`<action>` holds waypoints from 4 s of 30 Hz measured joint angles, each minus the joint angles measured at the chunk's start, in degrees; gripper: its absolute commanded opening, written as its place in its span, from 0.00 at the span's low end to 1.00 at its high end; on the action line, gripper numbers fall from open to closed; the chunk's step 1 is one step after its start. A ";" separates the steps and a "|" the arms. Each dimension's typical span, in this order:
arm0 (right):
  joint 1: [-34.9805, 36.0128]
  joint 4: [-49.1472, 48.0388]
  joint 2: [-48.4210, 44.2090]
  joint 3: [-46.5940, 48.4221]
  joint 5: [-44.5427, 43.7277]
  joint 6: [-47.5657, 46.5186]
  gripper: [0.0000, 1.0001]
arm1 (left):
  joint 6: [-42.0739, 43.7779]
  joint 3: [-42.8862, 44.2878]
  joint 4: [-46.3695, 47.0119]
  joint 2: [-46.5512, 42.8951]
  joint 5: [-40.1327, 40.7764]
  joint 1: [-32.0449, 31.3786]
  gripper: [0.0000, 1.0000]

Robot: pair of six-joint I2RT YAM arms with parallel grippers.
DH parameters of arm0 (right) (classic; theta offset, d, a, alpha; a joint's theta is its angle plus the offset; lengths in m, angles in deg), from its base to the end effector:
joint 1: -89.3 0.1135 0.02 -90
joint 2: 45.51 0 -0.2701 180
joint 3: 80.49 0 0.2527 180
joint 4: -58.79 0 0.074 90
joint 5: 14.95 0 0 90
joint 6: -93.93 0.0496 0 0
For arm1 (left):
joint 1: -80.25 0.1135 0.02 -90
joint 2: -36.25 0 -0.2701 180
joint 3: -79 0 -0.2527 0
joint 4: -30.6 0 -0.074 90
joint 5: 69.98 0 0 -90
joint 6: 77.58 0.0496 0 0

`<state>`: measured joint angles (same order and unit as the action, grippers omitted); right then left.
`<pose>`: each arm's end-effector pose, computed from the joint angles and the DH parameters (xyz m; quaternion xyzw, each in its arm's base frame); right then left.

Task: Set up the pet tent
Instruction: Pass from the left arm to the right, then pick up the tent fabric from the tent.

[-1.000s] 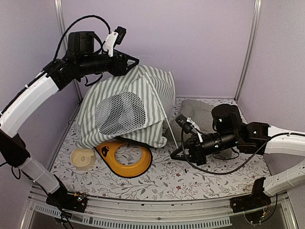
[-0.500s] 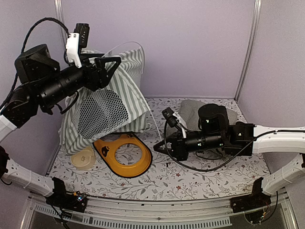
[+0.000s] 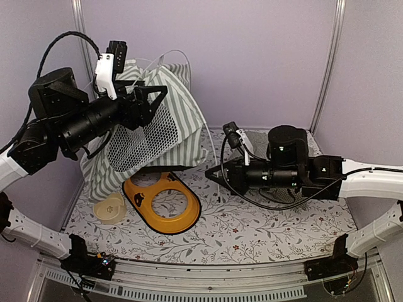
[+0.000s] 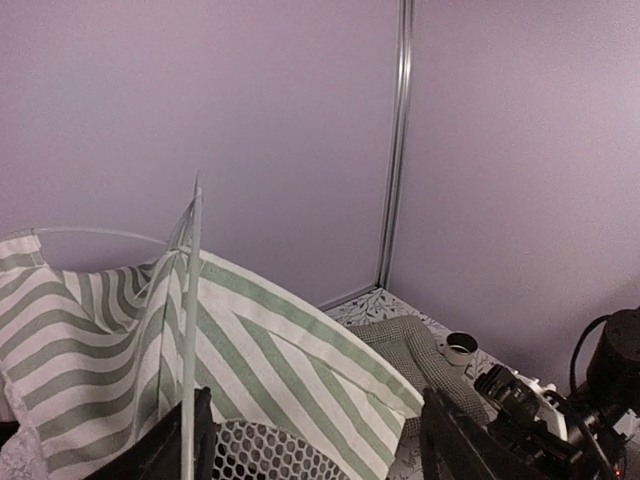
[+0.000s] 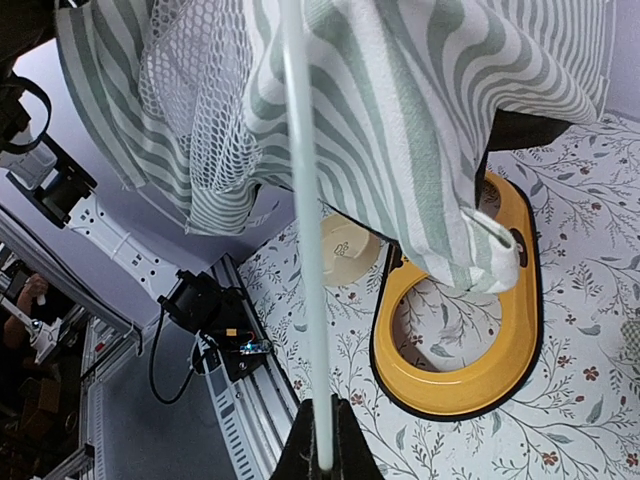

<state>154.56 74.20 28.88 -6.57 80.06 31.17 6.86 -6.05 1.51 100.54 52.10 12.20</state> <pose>0.1294 0.2913 0.3378 -0.2846 0.7452 0.4590 0.3911 0.1127 -0.2092 0.4889 0.1783 0.6757 -0.2584 0.6670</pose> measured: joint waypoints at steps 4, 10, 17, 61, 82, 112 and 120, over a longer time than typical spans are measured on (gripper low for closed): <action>0.46 1.88 -3.69 -0.02 -3.87 0.09 0.00 | -0.04 -0.26 2.97 -0.11 -4.98 -0.96 0.68; 1.29 5.03 -9.92 -0.85 -9.20 -1.40 0.00 | 0.48 -0.20 6.25 -0.09 -14.01 -6.80 0.75; 1.36 10.86 -17.44 -2.54 -15.61 -2.75 0.00 | -0.31 -0.11 8.63 -1.66 -16.00 -7.48 0.80; 1.11 15.41 1.95 25.64 -11.74 6.23 0.00 | 37.27 -32.33 79.17 24.02 24.46 -15.65 0.54; 1.11 18.53 4.55 30.64 -11.04 6.67 0.00 | 60.46 -20.17 98.01 36.00 23.71 -8.11 0.46; 0.68 21.62 5.31 32.13 -12.79 6.62 0.00 | 51.98 -18.25 89.53 36.98 17.79 -4.57 0.57; 0.66 21.57 5.31 32.13 -13.31 6.62 0.00 | 50.18 -16.44 88.63 37.11 18.18 -2.71 0.37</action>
<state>155.21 95.77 34.19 25.56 66.75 37.80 57.05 -22.49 90.14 137.65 70.28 9.49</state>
